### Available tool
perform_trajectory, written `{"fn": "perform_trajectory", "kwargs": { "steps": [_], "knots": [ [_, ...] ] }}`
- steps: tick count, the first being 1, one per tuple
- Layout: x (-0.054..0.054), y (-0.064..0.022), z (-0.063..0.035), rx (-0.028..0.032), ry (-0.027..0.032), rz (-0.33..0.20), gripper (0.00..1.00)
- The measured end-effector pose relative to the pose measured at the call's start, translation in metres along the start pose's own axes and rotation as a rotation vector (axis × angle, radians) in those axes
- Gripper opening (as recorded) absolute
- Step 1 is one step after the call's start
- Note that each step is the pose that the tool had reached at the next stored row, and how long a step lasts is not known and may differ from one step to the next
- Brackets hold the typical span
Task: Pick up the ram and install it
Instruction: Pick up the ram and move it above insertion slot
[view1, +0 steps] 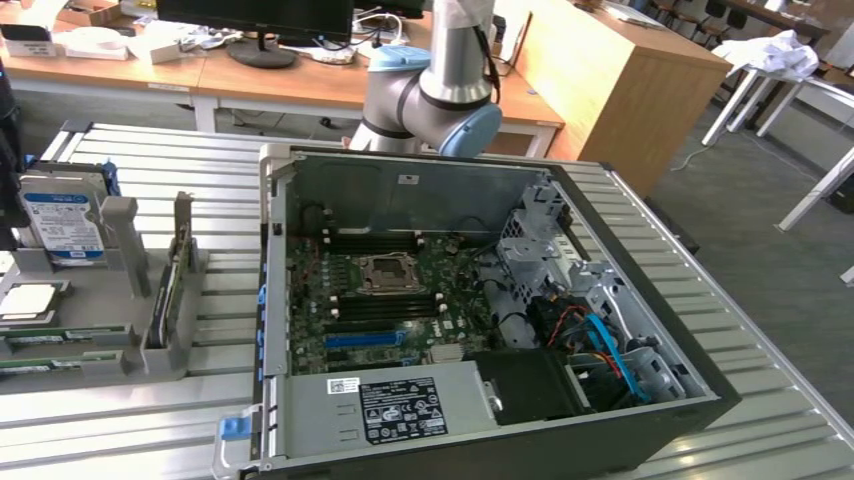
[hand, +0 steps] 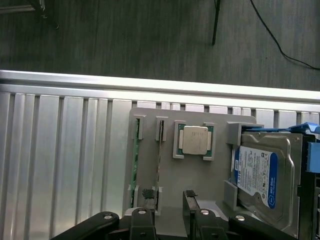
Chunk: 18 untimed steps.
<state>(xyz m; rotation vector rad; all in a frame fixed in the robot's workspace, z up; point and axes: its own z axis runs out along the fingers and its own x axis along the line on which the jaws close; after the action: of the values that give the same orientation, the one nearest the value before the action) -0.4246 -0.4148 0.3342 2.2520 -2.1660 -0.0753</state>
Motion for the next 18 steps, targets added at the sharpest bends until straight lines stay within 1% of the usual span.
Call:
{"fn": "perform_trajectory", "kwargs": {
  "steps": [7,12,18],
  "knots": [
    [0.0002,-0.0005,0.0103,0.0001,0.0,0.0,0.35],
    [0.0005,-0.0004,0.0106,0.0001,0.0,0.0,0.35],
    [0.0067,0.0,0.0104,0.0001,0.0,0.0,0.35]
  ]
}}
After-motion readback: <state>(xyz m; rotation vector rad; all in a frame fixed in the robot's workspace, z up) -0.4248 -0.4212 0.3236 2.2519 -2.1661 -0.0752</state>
